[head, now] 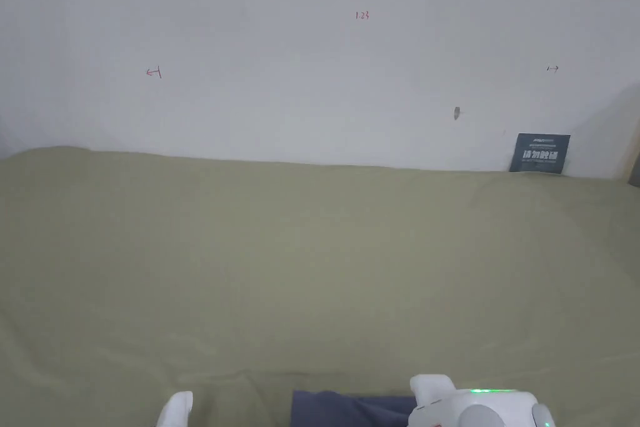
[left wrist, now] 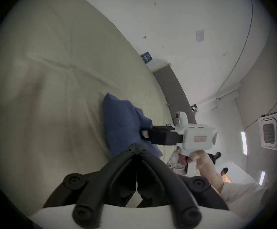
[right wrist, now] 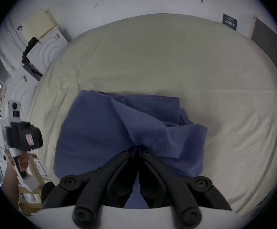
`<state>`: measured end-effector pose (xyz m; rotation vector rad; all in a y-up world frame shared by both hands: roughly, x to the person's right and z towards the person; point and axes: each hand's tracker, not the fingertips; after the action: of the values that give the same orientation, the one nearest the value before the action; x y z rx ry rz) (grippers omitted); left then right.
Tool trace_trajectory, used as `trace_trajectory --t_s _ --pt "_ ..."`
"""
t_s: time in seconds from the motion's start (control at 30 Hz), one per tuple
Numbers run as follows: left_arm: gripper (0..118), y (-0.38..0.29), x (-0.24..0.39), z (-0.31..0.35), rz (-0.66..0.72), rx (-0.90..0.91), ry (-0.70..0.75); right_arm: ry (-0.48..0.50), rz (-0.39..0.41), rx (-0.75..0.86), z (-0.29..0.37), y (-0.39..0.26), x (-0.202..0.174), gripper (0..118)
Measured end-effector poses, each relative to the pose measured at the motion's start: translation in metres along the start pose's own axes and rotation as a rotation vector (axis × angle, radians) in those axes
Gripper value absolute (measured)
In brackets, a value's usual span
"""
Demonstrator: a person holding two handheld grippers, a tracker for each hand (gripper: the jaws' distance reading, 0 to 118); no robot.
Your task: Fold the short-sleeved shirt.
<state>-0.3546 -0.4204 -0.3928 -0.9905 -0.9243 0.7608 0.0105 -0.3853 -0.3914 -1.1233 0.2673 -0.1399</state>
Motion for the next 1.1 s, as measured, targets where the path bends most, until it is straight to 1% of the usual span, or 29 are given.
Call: trace_trajectory --t_s 0.03,0.07,0.1,0.13,0.17,0.23,0.3,0.33,0.4,0.43,0.47,0.5,0.53,0.57,0.6,0.63,0.67,0.7,0.77,0.93,1.03,1.1 --pt "6 0.002 -0.004 -0.004 0.004 -0.005 -0.011 0.006 -0.005 -0.002 0.000 0.000 0.001 7" --pt "20 0.004 -0.010 -0.008 0.011 -0.010 -0.018 0.013 -0.005 -0.002 0.002 -0.001 0.003 7" --pt "64 0.006 -0.014 -0.013 0.016 -0.018 -0.021 0.017 -0.004 0.000 0.003 -0.001 0.004 7" --pt "102 0.008 -0.016 -0.021 0.027 -0.028 -0.022 0.021 -0.004 0.002 0.003 -0.001 0.004 7" --pt "118 0.009 -0.019 -0.027 0.044 -0.032 -0.037 0.023 -0.005 0.005 0.004 -0.002 0.004 7" --pt "118 0.012 -0.026 -0.035 0.102 -0.013 -0.097 0.025 -0.005 0.014 0.005 -0.004 0.005 7" --pt "118 0.015 -0.032 -0.048 0.164 -0.024 -0.081 0.033 -0.011 0.023 0.005 -0.006 0.008 7" --pt "118 0.017 -0.034 -0.053 0.181 -0.030 -0.070 0.036 -0.012 0.025 0.005 -0.007 0.008 7" --pt "118 0.019 -0.028 -0.062 0.174 0.007 -0.144 0.041 -0.014 0.031 0.005 -0.008 0.009 7" --pt "118 0.022 -0.027 -0.071 0.185 -0.013 -0.119 0.043 -0.015 0.033 0.005 -0.008 0.008 7" --pt "114 0.023 -0.025 -0.079 0.200 -0.041 -0.111 0.043 -0.015 0.034 0.005 -0.008 0.008 7" --pt "104 0.023 -0.022 -0.084 0.187 -0.060 -0.108 0.043 -0.015 0.035 0.005 -0.009 0.008 7" --pt "89 0.024 -0.018 -0.089 0.153 -0.077 -0.062 0.044 -0.017 0.038 0.005 -0.009 0.009 7" --pt "63 0.025 -0.016 -0.092 0.121 -0.089 0.017 0.043 -0.018 0.041 0.005 -0.009 0.009 7" --pt "26 0.026 -0.017 -0.092 0.105 -0.096 0.081 0.041 -0.021 0.045 0.006 -0.010 0.010 7" --pt "26 0.022 -0.021 -0.091 0.110 -0.102 0.159 0.040 -0.029 0.051 0.006 -0.010 0.011 7" --pt "26 0.020 -0.031 -0.085 0.163 -0.096 0.146 0.053 -0.041 0.055 0.006 -0.011 0.011 7" --pt "26 0.018 -0.031 -0.083 0.231 -0.058 -0.009 0.046 -0.047 0.055 0.006 -0.011 0.011 7" --pt "26 0.014 -0.024 -0.079 0.151 -0.070 0.062 0.039 -0.050 0.055 0.008 -0.010 0.003 7" --pt "25 0.021 -0.022 -0.067 0.150 -0.069 0.053 -0.052 -0.023 0.074 0.011 -0.009 -0.026 7" --pt "25 0.028 -0.025 -0.047 0.133 -0.066 0.059 -0.111 -0.023 0.103 0.010 -0.006 -0.051 7" --pt "25 0.038 -0.030 -0.026 0.125 -0.070 0.085 -0.180 -0.043 0.123 0.005 -0.005 -0.074 7"
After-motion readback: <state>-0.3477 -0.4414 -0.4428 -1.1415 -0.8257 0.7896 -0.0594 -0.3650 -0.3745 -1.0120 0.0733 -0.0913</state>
